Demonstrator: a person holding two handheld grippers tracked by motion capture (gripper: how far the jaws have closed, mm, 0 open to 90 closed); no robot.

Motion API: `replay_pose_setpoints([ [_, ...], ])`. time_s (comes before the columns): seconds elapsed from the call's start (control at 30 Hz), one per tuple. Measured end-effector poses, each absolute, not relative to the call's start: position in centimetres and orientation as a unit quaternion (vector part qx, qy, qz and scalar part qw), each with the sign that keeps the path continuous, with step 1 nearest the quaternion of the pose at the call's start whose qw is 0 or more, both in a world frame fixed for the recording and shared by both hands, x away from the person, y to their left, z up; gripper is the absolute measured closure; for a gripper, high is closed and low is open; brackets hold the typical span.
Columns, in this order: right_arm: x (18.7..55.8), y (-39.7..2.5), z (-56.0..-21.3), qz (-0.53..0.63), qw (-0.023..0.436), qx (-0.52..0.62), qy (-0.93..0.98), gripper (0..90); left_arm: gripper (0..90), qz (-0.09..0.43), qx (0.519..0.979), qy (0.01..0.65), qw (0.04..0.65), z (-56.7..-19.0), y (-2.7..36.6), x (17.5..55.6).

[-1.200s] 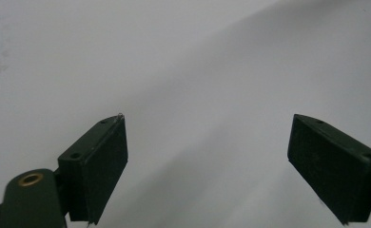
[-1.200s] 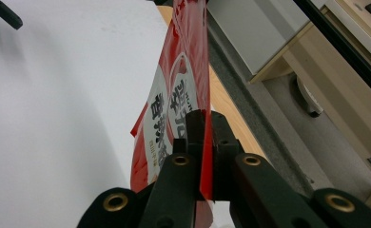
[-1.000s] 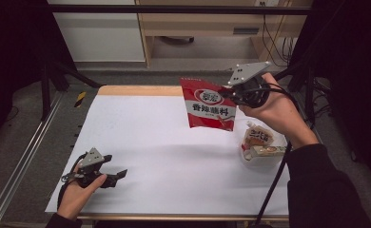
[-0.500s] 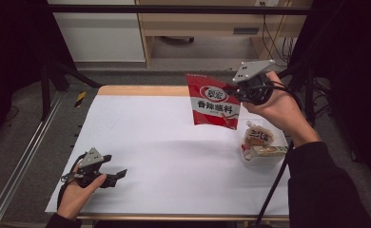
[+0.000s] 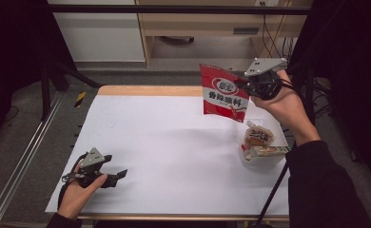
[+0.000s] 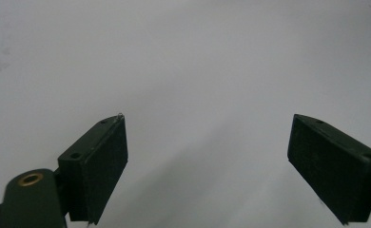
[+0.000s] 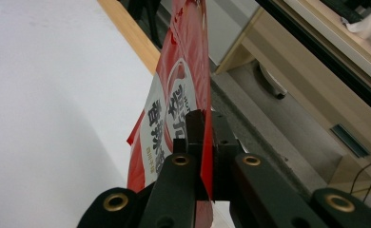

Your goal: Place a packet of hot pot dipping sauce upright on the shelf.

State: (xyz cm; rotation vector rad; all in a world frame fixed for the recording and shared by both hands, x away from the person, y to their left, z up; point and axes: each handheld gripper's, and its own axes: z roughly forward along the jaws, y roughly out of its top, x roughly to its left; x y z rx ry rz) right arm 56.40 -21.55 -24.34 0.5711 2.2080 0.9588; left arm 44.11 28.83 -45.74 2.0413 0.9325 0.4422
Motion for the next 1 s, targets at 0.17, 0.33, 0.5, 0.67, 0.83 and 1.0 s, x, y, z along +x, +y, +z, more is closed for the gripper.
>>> replay_pose_setpoints([
  [0.17,56.4,-23.1,-24.4,0.367,0.335,0.235,0.835,90.0,13.1,0.177,0.810,0.374,0.415,-45.7,28.9,44.1],
  [0.33,56.2,-24.6,-24.6,0.364,0.339,0.248,0.831,90.0,13.1,0.177,0.811,0.373,0.414,-45.7,28.9,44.1],
  [0.5,55.9,-25.8,-24.9,0.361,0.342,0.265,0.826,90.0,13.1,0.177,0.811,0.374,0.414,-45.7,28.9,44.1],
  [0.67,55.7,-26.8,-25.1,0.358,0.345,0.273,0.824,90.0,13.1,0.177,0.810,0.374,0.414,-45.7,28.9,44.1],
  [0.83,55.6,-27.6,-25.4,0.354,0.345,0.281,0.823,90.0,13.1,0.178,0.810,0.374,0.415,-45.7,29.0,44.1],
  [1.0,55.5,-28.2,-25.7,0.350,0.345,0.291,0.821,90.0,13.1,0.180,0.811,0.372,0.414,-45.6,29.0,44.1],
])
